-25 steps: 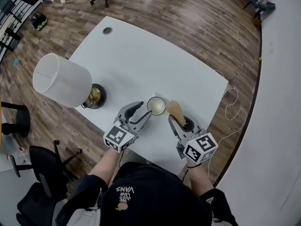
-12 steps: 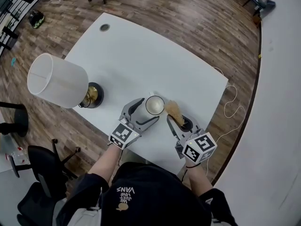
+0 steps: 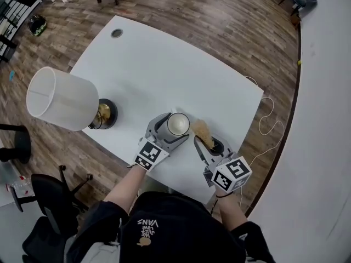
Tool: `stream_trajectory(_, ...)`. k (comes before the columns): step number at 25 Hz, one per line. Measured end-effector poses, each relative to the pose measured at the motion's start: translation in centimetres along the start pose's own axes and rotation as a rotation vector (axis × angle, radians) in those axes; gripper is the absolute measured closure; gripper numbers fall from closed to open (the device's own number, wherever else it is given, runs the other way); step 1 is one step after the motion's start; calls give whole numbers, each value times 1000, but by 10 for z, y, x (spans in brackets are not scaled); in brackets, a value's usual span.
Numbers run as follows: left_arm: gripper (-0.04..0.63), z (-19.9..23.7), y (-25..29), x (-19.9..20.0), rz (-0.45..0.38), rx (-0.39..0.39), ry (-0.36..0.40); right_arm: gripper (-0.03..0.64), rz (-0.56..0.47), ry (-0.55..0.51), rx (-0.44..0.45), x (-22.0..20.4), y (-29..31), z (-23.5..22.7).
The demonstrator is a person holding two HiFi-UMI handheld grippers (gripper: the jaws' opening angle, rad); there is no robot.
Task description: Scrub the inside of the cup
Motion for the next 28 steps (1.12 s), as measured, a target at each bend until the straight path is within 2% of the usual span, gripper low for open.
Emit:
stream_trajectory(9,199,1,20,-2,40,-26,13,517,-4,10,-21,-2,-3,-3)
stream_trajectory(22,201,3,27,2,53,-63,41,517,-1,1,-26,-2,-4,3)
stream_trajectory(28,201,4,24,2,102,-59,38,517,-8,-22,-24,3,-10,9)
Point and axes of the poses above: the fingertips, and each gripper's own axes: y forward along the fingers, z to its left, x out of its top, the point moved 6 cm from there along -y, backward along the fingers, and after that the axes turned 15 degrees about z, right-handed, at the moved point
